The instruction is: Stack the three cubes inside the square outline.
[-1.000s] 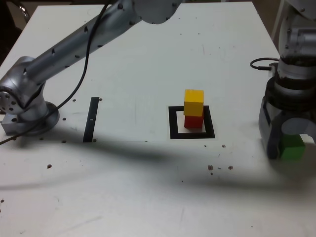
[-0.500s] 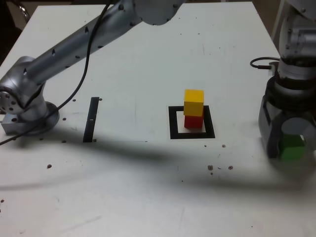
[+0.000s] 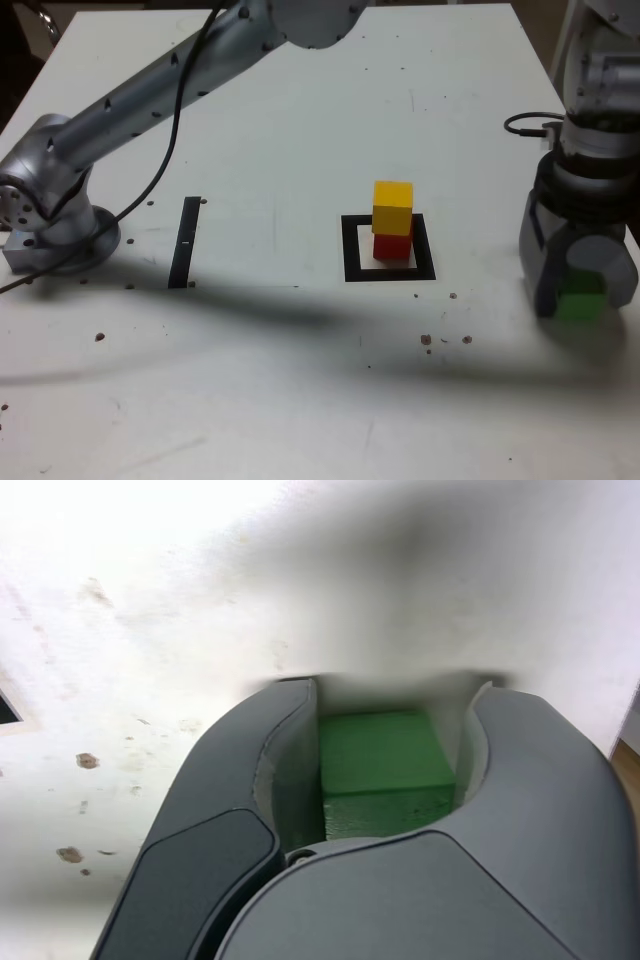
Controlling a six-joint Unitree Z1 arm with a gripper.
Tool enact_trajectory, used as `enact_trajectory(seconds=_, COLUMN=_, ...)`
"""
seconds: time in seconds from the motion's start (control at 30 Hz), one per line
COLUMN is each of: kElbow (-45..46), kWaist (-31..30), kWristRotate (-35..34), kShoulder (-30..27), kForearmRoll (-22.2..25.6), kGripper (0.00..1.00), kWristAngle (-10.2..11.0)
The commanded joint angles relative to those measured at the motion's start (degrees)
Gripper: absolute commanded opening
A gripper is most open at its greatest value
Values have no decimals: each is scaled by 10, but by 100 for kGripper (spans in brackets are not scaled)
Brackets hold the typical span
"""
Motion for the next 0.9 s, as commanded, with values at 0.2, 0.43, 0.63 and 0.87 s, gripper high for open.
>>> enact_trajectory(seconds=0.2, kElbow=24, kWaist=-1, kWristRotate=12, kShoulder=-65, kForearmRoll=37, kGripper=21, kWristAngle=3)
enact_trajectory(seconds=0.43, kElbow=77, kWaist=0, kWristRotate=22, kShoulder=-140, kForearmRoll=59, kGripper=22, kWristAngle=8)
enact_trajectory(seconds=0.63, kElbow=143, kWaist=5, kWristRotate=23, kShoulder=-210, kForearmRoll=68, kGripper=22, kWristAngle=9)
enact_trajectory(seconds=0.87, kElbow=207, kWaist=21, kWristRotate=43, kShoulder=-263, kForearmRoll=67, kGripper=22, kWristAngle=5)
